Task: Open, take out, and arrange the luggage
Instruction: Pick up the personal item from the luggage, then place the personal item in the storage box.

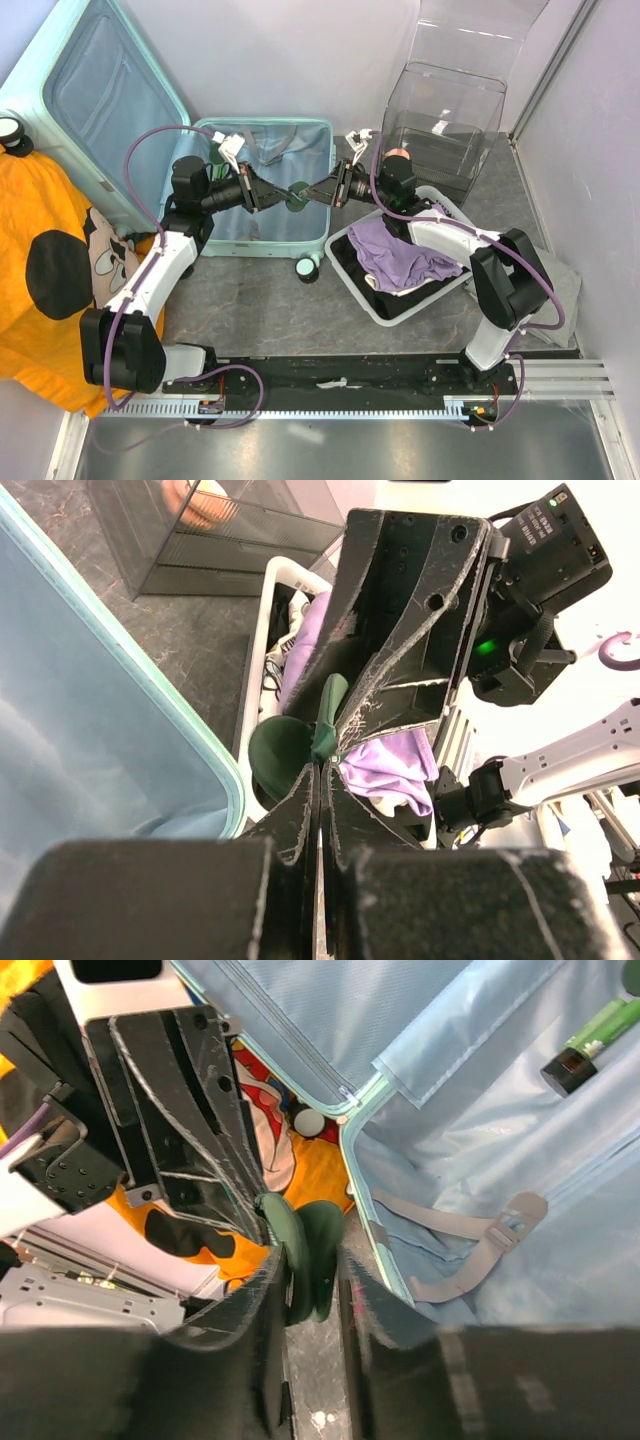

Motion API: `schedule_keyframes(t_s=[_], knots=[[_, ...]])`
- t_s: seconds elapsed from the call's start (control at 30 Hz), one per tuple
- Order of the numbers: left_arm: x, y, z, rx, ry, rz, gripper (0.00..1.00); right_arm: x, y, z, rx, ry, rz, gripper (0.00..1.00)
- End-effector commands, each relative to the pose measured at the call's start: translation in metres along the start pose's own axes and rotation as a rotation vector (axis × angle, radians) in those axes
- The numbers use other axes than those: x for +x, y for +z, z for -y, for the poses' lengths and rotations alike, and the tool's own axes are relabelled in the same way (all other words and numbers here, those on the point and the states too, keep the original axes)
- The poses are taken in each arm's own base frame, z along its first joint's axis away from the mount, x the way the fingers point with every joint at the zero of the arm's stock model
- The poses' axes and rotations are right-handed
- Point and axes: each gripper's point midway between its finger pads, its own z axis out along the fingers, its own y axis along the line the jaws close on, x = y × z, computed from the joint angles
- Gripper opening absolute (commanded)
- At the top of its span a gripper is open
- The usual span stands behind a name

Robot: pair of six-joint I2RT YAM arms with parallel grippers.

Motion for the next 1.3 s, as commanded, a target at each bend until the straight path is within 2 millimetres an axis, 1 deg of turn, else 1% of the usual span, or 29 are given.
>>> schedule_keyframes(t_s=[0.0,0.03,0.07,0.1,0.17,0.23,0.3,0.33,0.4,0.47,0.5,0.53,0.6,0.63,0.67,0.73,0.87,0.9,0.93,0.97,1.0,1.03,1.07,1.1,1.13,1.17,1.2,1.23,1.27], knots=[[-0.004,-0.003,0.016,0.052,0.027,0.012,0.02,-0.018,0.005,-0.029,-0.099,-0.073,0.037,0.20],[-0.003,-0.002,0.014,0.047,0.023,0.012,0.02,-0.019,0.004,-0.030,-0.103,-0.069,0.042,0.13],[-0.003,-0.002,0.014,0.044,0.021,0.011,0.02,-0.021,0.002,-0.033,-0.109,-0.073,0.049,0.00],[-0.002,-0.002,0.011,0.034,0.013,0.011,0.02,-0.024,0.002,-0.035,-0.112,-0.081,0.060,0.00],[-0.002,-0.003,0.008,0.011,0.020,0.016,0.17,-0.026,0.001,-0.038,-0.113,-0.100,0.064,0.00],[-0.005,-0.004,0.007,-0.009,0.040,0.027,0.18,-0.030,0.000,-0.037,-0.093,-0.133,0.078,0.00],[-0.009,-0.007,0.009,-0.027,0.062,0.046,0.17,-0.030,-0.001,-0.033,-0.067,-0.140,0.072,0.00],[-0.009,-0.008,0.009,-0.030,0.069,0.047,0.17,-0.031,-0.002,-0.035,-0.065,-0.145,0.073,0.00],[-0.010,-0.008,0.010,-0.031,0.071,0.048,0.18,-0.032,-0.002,-0.034,-0.061,-0.145,0.075,0.00],[-0.010,-0.009,0.010,-0.033,0.069,0.045,0.23,-0.032,-0.003,-0.033,-0.049,-0.152,0.080,0.00],[-0.011,-0.009,0.011,-0.034,0.071,0.049,0.27,-0.034,-0.003,-0.030,-0.036,-0.156,0.084,0.00],[-0.011,-0.010,0.010,-0.040,0.072,0.050,0.35,-0.036,-0.004,-0.029,-0.020,-0.161,0.095,0.00],[-0.012,-0.011,0.011,-0.047,0.078,0.054,0.39,-0.038,-0.006,-0.024,0.003,-0.170,0.098,0.00],[-0.013,-0.011,0.010,-0.053,0.089,0.056,0.45,-0.040,-0.008,-0.024,0.010,-0.173,0.104,0.00],[-0.012,-0.013,0.009,-0.066,0.083,0.052,0.49,-0.041,-0.008,-0.021,0.023,-0.173,0.111,0.00],[-0.017,-0.016,0.007,-0.095,0.110,0.070,0.51,-0.047,-0.013,-0.021,0.036,-0.186,0.127,0.00],[-0.025,-0.024,0.004,-0.147,0.136,0.106,0.54,-0.057,-0.024,-0.012,0.085,-0.197,0.156,0.00],[-0.025,-0.025,0.002,-0.160,0.134,0.108,0.57,-0.061,-0.028,-0.010,0.099,-0.202,0.165,0.00],[-0.028,-0.028,0.003,-0.171,0.149,0.118,0.58,-0.071,-0.037,-0.008,0.125,-0.231,0.186,0.00],[-0.030,-0.030,0.000,-0.193,0.152,0.128,0.58,-0.074,-0.045,0.001,0.173,-0.230,0.186,0.00],[-0.030,-0.032,-0.002,-0.208,0.152,0.129,0.58,-0.084,-0.053,0.009,0.232,-0.243,0.210,0.00],[-0.031,-0.033,-0.001,-0.214,0.167,0.134,0.58,-0.103,-0.070,0.012,0.290,-0.314,0.242,0.00],[-0.034,-0.035,-0.001,-0.226,0.176,0.143,0.58,-0.104,-0.083,0.025,0.373,-0.305,0.221,0.00],[-0.035,-0.035,-0.001,-0.229,0.182,0.146,0.58,-0.117,-0.099,0.038,0.472,-0.321,0.254,0.00],[-0.035,-0.036,-0.002,-0.233,0.189,0.149,0.58,-0.137,-0.121,0.039,0.542,-0.360,0.293,0.00],[-0.037,-0.037,-0.001,-0.237,0.196,0.155,0.58,-0.137,-0.138,0.052,0.626,-0.369,0.272,0.00],[-0.033,-0.037,-0.004,-0.249,0.183,0.141,0.59,-0.145,-0.153,0.058,0.688,-0.378,0.291,0.00],[-0.033,-0.038,-0.004,-0.252,0.185,0.139,0.60,-0.162,-0.179,0.066,0.775,-0.388,0.339,0.00],[-0.033,-0.038,-0.004,-0.256,0.188,0.141,0.60,-0.163,-0.193,0.074,0.835,-0.390,0.332,0.00]])
